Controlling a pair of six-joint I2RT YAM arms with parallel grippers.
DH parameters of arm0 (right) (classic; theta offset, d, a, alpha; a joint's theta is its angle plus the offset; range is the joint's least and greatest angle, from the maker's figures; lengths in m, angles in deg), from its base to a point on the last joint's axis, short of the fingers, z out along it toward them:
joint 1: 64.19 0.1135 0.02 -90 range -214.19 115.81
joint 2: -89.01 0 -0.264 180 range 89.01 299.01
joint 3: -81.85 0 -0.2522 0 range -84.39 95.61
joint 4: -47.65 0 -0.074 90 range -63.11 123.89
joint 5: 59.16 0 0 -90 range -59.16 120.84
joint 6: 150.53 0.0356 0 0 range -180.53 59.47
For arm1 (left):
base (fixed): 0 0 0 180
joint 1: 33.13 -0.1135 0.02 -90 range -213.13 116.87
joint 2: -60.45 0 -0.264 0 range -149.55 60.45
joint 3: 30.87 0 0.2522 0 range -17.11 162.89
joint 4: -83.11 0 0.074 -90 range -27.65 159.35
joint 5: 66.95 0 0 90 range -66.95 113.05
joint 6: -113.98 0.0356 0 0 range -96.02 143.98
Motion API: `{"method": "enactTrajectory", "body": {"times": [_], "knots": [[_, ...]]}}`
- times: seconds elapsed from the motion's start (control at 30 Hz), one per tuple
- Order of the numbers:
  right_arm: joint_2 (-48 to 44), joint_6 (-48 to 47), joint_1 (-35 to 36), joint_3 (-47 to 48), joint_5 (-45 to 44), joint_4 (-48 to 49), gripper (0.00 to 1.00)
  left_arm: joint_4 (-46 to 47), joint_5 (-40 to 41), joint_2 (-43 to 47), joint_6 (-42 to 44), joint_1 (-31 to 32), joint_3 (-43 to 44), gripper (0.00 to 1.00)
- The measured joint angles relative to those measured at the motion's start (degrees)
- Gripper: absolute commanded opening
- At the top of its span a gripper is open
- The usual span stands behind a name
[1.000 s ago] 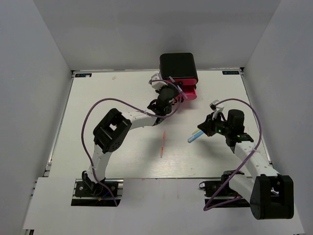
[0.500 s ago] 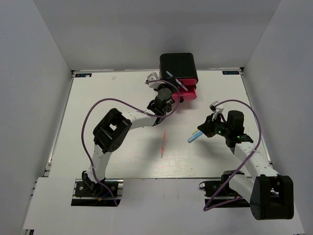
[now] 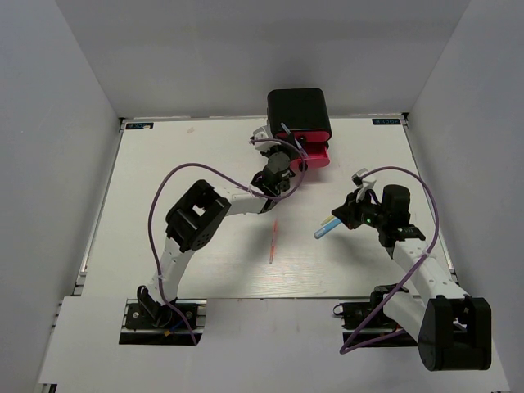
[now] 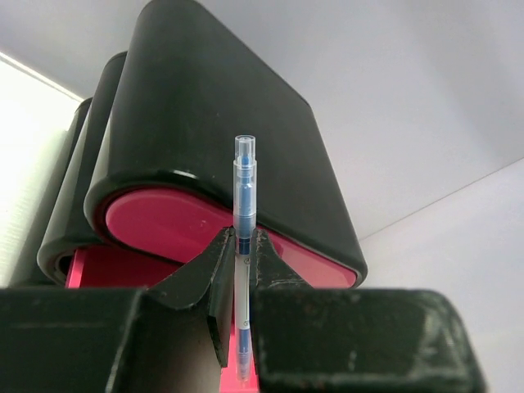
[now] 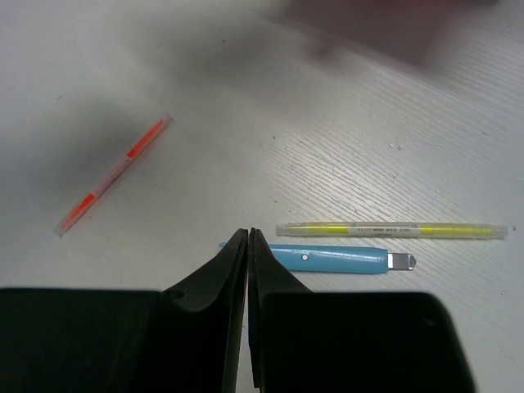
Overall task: Sort the stationery into containers
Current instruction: Place the pen in the drawer.
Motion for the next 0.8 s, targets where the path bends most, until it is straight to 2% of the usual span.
{"method": "enactTrajectory", "body": {"times": [0.07, 0.1, 0.13, 0.17, 0.2, 0.27, 0.43, 0.7, 0.8], "knots": [[0.0, 0.0, -0.15, 0.0, 0.02, 0.02, 0.09, 0.48, -0.11, 0.0, 0.42, -0.02, 0.0, 0.09], [0.0, 0.0, -0.26, 0.0, 0.02, 0.0, 0.09, 0.66, -0.35, 0.0, 0.61, -0.02, -0.11, 0.21], [0.0, 0.0, -0.28, 0.0, 0.0, 0.02, 0.09, 0.87, -0.42, 0.0, 0.81, -0.02, -0.2, 0.21], [0.0, -0.02, -0.28, 0.0, 0.02, 0.02, 0.09, 1.16, -0.48, 0.0, 1.03, -0.02, -0.28, 0.32], [0.0, -0.02, -0.28, 0.0, 0.02, 0.0, 0.09, 1.33, -0.52, 0.0, 1.42, -0.02, -0.39, 0.38], [0.0, -0.02, -0.28, -0.02, 0.04, 0.02, 0.09, 1.9, -0.85, 0.0, 1.68, -0.02, -0.72, 0.46], [0.02, -0.04, -0.37, -0.85, 0.04, 0.09, 0.1, 2.58, -1.38, 0.0, 2.62, 0.15, -1.57, 0.59], [0.04, -0.07, -0.52, -1.05, 0.07, 0.09, 0.1, 4.52, -1.73, 0.52, 4.83, 0.57, -3.96, 0.68], [0.04, -0.28, -0.5, -1.05, 0.2, 0.09, 0.2, 5.14, -1.73, 2.82, 6.29, 0.81, -7.61, 0.69]]}}
